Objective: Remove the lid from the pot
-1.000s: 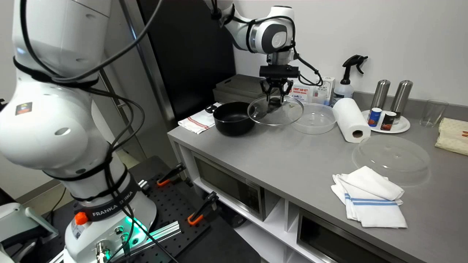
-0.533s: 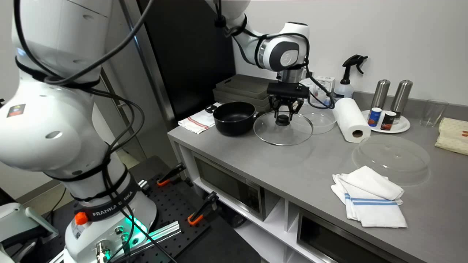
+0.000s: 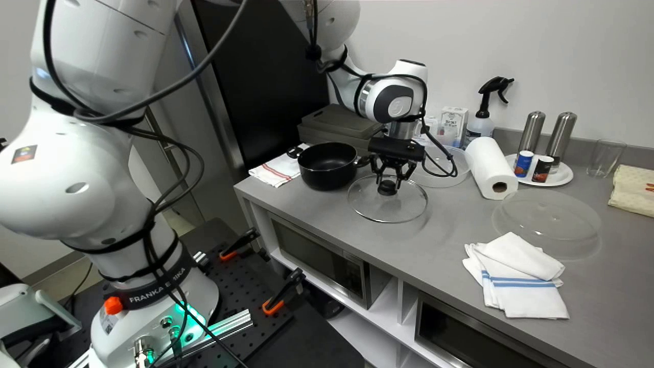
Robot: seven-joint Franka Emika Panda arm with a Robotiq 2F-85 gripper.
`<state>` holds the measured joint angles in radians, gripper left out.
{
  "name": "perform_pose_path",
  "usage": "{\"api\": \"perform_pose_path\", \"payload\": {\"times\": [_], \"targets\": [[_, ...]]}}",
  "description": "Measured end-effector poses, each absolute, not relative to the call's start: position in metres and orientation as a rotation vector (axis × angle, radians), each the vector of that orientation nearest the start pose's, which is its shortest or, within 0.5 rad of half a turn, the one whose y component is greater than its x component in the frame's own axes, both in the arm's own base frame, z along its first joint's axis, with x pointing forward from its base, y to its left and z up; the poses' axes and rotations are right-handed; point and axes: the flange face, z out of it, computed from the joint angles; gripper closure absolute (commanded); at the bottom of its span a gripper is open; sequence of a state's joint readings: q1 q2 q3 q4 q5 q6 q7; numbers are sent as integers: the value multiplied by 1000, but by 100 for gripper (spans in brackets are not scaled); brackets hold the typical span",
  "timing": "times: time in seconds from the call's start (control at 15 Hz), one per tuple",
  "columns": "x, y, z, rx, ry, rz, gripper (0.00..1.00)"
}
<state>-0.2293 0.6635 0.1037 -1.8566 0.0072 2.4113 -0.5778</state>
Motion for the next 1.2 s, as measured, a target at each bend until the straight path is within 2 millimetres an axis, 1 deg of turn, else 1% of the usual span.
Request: {"api": "perform_pose_path", "payload": {"times": [0.27, 0.53, 0.87, 1.2], "targets": [[618, -75, 130, -2959, -651, 132, 75], [618, -77, 109, -2960, -639, 125, 75], [628, -89, 86, -2988, -602, 77, 75], [643, -107, 75, -3029, -556, 11, 75]]}}
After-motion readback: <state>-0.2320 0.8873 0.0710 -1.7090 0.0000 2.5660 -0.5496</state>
